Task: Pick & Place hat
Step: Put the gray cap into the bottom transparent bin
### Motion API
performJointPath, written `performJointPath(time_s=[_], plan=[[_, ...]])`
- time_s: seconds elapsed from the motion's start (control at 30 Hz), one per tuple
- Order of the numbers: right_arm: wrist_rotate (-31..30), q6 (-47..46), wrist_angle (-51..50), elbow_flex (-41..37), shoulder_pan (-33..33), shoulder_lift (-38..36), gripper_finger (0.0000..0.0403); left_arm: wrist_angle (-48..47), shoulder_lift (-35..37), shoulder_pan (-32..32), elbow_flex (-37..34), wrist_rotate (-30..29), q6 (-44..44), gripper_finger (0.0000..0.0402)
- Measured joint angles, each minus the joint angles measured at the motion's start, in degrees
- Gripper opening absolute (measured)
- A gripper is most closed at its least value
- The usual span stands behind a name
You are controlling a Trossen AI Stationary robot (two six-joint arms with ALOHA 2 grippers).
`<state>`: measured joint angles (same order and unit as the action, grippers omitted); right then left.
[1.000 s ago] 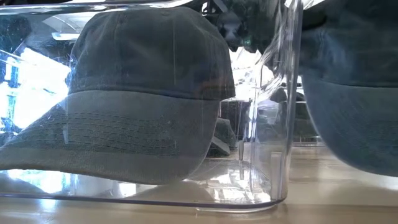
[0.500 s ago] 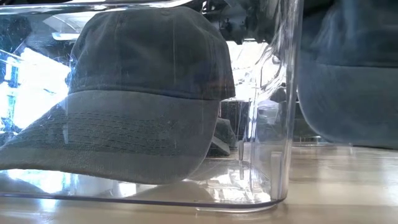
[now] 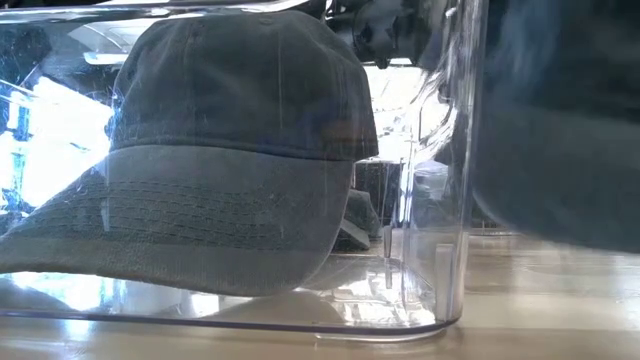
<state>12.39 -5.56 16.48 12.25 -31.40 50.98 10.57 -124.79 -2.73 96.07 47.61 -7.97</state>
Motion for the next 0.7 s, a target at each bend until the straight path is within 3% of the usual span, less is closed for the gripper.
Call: performJointPath(time_s=[0.2,0.43,0.7], plan=[[-8.6,0.5,-4.3,0.0,0.0,0.0,0.0004,-0.1,0.0,0.2,0.0,-0.4,-7.6,0.0298],[-9.0,1.1,-3.6,0.0,0.0,-0.2,0.0006,-4.2,0.0,0.1,0.0,-12.3,-7.5,0.0298],[-9.0,3.1,-3.2,0.0,-0.1,-2.1,0.0008,-4.9,0.0,-1.2,0.0,-9.2,-11.0,0.0298]])
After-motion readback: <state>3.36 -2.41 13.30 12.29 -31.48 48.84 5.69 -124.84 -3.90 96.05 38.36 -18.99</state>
